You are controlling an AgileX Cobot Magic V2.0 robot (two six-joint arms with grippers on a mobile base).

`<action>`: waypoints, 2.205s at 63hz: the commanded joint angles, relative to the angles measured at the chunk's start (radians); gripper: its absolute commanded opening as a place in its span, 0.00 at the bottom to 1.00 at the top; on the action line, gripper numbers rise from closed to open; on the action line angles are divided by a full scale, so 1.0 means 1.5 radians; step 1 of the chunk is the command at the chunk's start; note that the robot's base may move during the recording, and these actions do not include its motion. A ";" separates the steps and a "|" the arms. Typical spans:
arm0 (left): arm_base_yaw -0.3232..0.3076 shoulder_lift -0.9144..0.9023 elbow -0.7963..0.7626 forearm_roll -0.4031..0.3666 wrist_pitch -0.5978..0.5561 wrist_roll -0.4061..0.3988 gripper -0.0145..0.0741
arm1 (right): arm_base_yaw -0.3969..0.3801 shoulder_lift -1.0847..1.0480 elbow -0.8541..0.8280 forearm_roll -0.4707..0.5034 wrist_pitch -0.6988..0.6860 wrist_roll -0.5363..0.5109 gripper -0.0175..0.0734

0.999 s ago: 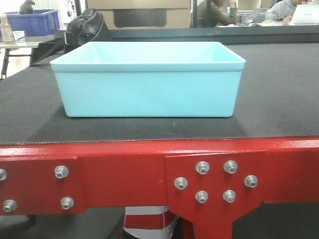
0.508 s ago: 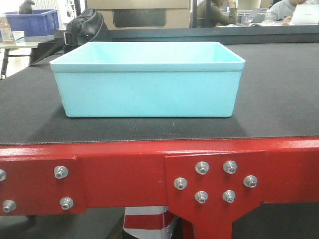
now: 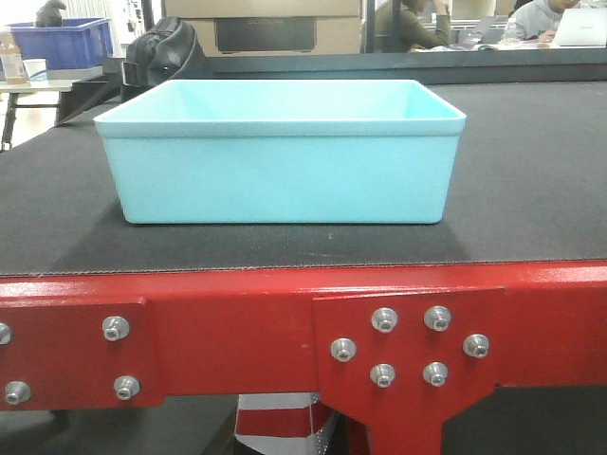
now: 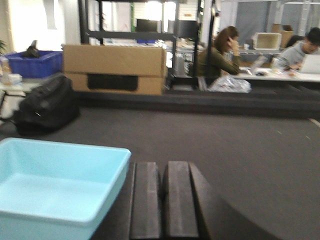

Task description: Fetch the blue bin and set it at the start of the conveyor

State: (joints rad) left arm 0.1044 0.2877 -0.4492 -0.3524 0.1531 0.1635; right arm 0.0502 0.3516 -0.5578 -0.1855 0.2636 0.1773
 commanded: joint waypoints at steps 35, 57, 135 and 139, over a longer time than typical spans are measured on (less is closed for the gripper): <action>0.002 -0.005 -0.001 -0.003 -0.014 0.001 0.04 | -0.108 -0.234 0.372 0.132 -0.193 -0.154 0.01; 0.002 -0.004 -0.001 -0.003 -0.014 0.001 0.04 | -0.064 -0.234 0.372 0.132 -0.180 -0.154 0.01; -0.079 -0.122 0.222 0.120 -0.098 -0.044 0.04 | -0.064 -0.234 0.372 0.132 -0.181 -0.154 0.01; -0.094 -0.158 0.257 0.151 -0.102 -0.056 0.04 | -0.064 -0.234 0.372 0.132 -0.181 -0.154 0.01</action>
State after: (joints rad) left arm -0.0049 0.1067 -0.1222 -0.1890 0.0334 0.1072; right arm -0.0459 0.0038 0.0000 0.0093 0.0087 -0.0534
